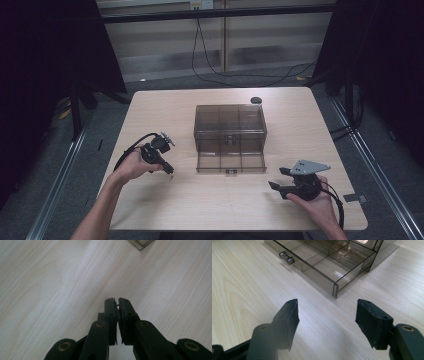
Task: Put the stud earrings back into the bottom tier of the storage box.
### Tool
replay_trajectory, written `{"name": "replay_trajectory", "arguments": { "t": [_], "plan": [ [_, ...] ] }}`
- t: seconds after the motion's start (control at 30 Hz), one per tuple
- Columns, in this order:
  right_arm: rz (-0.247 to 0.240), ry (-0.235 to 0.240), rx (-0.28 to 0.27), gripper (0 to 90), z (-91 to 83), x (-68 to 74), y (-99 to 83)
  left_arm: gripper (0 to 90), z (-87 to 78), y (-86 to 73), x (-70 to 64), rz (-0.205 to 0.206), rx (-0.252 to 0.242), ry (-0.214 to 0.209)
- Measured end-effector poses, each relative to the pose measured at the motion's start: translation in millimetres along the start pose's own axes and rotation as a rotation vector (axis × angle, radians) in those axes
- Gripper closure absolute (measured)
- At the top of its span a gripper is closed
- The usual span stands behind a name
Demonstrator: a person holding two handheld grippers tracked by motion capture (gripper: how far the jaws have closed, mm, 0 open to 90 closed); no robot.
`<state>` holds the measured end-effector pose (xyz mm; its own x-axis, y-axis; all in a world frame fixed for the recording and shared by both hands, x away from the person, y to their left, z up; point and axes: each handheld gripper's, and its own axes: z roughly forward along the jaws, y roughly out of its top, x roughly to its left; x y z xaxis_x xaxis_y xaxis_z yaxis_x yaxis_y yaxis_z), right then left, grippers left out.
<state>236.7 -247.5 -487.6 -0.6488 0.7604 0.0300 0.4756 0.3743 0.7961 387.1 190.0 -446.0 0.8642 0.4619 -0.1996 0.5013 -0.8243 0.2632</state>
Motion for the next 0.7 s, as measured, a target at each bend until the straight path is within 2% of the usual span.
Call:
{"name": "replay_trajectory", "arguments": {
  "t": [0.2,0.23,0.37,0.43,0.5,0.6,0.67,0.7],
  "plan": [
    [-0.002,0.001,0.000,34.2,0.1,0.0,0.0,85.9,-5.1,5.5,-4.0,0.021,-0.004,-0.003],
    [0.000,0.000,0.000,34.2,0.0,0.1,0.0,85.9,-6.5,6.5,-5.0,0.022,-0.003,-0.016],
    [-0.003,0.000,0.000,34.2,0.0,-0.2,-0.1,85.9,-7.9,8.6,-8.3,0.044,0.000,-0.005],
    [-0.001,0.000,0.001,34.2,0.0,-0.2,-0.1,85.9,-9.2,10.1,-9.8,0.051,0.011,-0.014],
    [-0.003,0.000,0.001,34.1,0.2,-0.2,-0.1,86.0,-9.6,11.1,-11.6,0.056,-0.007,-0.012],
    [-0.002,0.000,0.001,34.1,0.1,-0.2,-0.2,86.0,-11.9,13.8,-13.5,0.070,0.006,-0.017],
    [-0.001,-0.001,0.001,34.1,0.1,-0.2,-0.2,85.9,-12.6,15.3,-16.0,0.063,0.000,-0.011],
    [-0.002,0.000,0.001,34.1,0.1,-0.2,-0.2,86.0,-13.5,16.4,-16.0,0.077,-0.003,-0.013]
  ]
}}
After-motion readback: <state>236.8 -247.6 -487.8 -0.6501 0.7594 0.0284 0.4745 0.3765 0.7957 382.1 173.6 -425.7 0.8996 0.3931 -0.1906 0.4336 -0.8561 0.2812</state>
